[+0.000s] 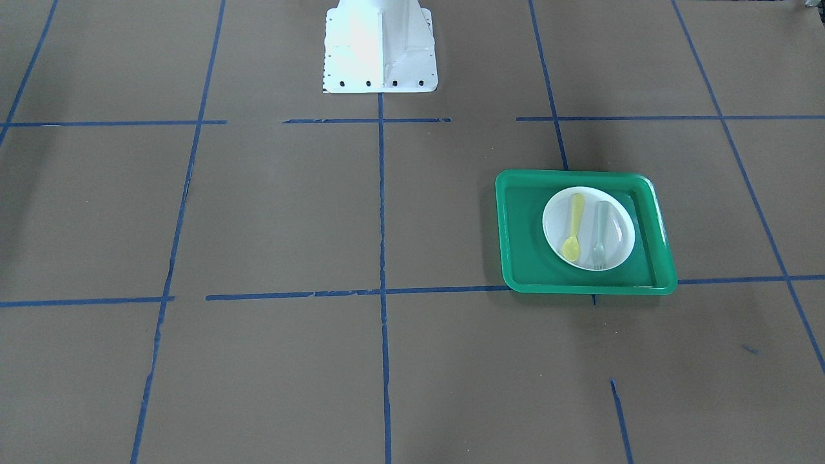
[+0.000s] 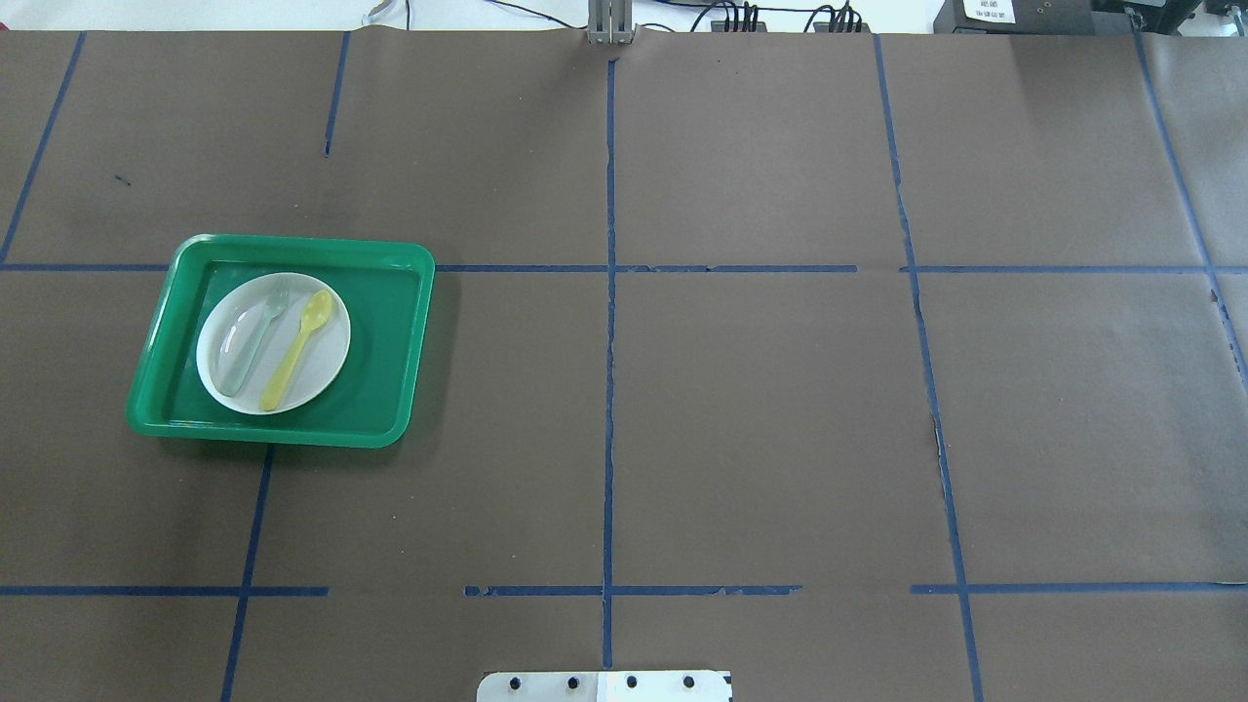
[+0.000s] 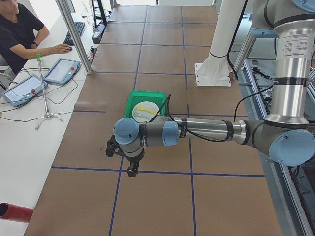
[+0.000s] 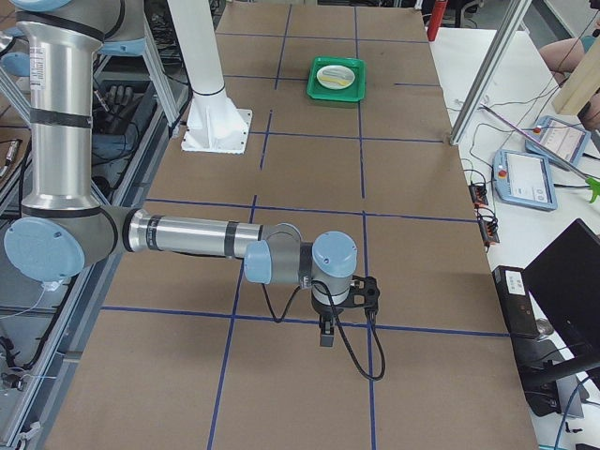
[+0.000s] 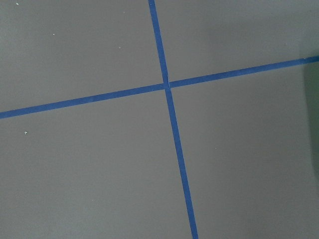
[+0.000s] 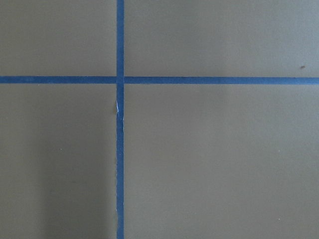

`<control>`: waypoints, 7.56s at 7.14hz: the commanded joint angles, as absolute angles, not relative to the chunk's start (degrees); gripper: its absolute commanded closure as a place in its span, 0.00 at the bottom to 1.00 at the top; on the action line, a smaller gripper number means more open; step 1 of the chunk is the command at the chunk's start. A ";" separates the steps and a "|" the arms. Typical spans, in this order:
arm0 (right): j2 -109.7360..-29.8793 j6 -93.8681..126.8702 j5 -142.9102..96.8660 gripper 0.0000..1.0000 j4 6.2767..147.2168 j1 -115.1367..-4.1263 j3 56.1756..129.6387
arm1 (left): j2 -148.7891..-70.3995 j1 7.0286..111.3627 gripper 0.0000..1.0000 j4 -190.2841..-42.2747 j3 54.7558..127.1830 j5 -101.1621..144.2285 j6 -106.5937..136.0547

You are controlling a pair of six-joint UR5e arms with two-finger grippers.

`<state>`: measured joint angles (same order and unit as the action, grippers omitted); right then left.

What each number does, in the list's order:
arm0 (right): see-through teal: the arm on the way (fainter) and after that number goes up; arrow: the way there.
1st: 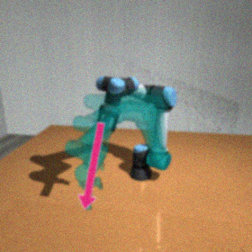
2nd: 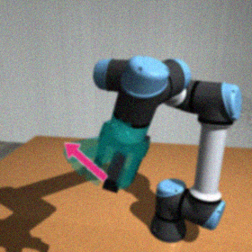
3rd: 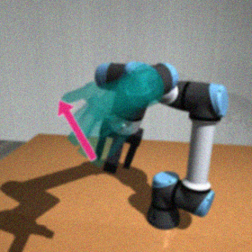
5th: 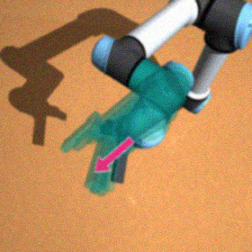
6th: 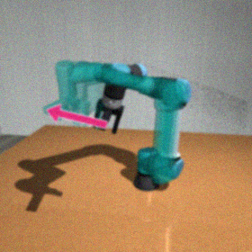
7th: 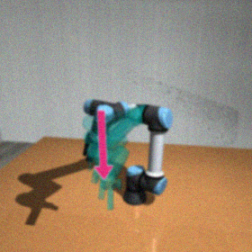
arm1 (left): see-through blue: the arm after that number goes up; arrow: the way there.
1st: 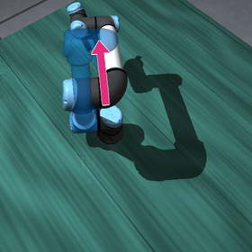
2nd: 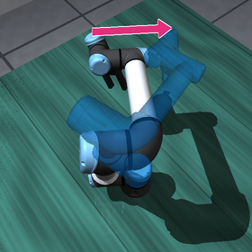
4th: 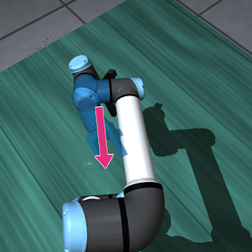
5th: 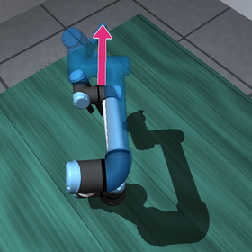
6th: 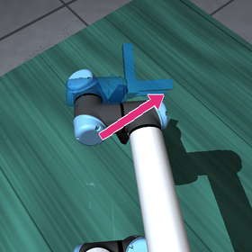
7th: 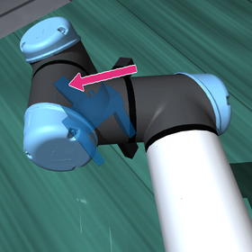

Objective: Place spoon

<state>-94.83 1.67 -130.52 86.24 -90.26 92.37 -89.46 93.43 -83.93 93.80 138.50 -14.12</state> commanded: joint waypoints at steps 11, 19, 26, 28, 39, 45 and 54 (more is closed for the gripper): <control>-94.83 1.67 -130.52 0.00 86.22 -90.26 92.37 | -95.88 55.76 0.03 -100.27 106.70 126.83 34.07; -94.83 1.67 -130.52 0.00 86.31 -90.26 92.37 | -104.76 48.25 0.23 -106.51 95.99 126.39 35.24; -94.83 1.67 -130.52 0.00 86.31 -90.26 92.37 | -107.66 46.14 0.25 -107.23 91.32 124.72 35.33; -94.83 1.67 -130.52 0.00 86.22 -90.26 92.37 | -107.75 45.79 0.28 -107.23 90.97 124.72 35.33; -94.83 1.67 -130.52 0.00 86.31 -90.26 92.37 | -107.75 45.35 0.53 -107.23 90.18 124.72 35.51; -94.83 1.67 -130.52 0.00 86.22 -90.26 92.37 | -107.67 45.53 1.00 -106.96 91.40 124.72 36.91; -94.75 1.67 -130.52 0.00 86.22 -90.26 92.37 | -113.56 44.03 1.00 -106.96 93.08 122.61 67.86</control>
